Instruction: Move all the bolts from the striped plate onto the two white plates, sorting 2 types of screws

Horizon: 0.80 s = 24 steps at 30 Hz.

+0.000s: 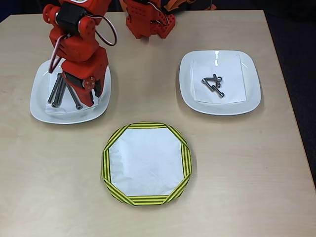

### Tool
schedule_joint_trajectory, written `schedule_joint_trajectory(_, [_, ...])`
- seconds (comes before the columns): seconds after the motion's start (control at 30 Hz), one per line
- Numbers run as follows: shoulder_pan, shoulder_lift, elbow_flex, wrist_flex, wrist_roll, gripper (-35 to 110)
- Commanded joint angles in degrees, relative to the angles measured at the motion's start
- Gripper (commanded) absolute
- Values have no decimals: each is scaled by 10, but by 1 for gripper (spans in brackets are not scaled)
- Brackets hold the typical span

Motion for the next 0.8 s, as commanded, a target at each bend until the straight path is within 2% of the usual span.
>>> schedule_joint_trajectory(0.0, [-48, 1, -35, 2, 65, 7])
schedule_joint_trajectory(0.17, [-101, -1, -5, -92, 180, 0])
schedule_joint_trajectory(0.37, [-123, 57, 135, -359, 294, 0])
schedule_joint_trajectory(0.57, [-121, 129, 273, -579, 330, 0])
schedule_joint_trajectory(0.67, [-116, 209, 410, -745, 366, 0])
schedule_joint_trajectory(0.77, [-111, 307, 519, -780, 475, 0])
